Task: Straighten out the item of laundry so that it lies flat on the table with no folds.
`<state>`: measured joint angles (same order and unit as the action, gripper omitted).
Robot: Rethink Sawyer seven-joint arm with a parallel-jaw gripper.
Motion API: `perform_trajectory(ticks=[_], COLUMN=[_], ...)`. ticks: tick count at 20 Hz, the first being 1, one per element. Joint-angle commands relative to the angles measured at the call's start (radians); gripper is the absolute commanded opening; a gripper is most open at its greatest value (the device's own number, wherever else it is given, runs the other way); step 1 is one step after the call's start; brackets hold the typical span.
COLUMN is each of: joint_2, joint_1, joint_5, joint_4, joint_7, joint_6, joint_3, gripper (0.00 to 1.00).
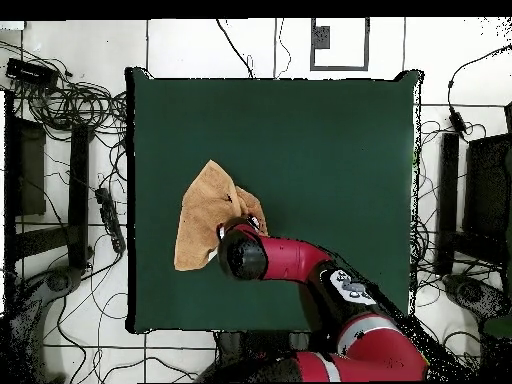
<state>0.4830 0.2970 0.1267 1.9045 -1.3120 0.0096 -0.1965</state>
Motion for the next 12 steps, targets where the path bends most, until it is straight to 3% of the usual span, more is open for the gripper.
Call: perform_trajectory(ticks=[1, 12], joint_2=[-0.112, -0.095], joint_1=[-0.021, -0.012], joint_5=[0.017, 0.024], joint_4=[-0.096, -0.105], joint_7=[-0.172, -0.155], joint_6=[-0.083, -0.066], joint_3=[-0.093, -0.087], gripper=[0.0, 0.0])
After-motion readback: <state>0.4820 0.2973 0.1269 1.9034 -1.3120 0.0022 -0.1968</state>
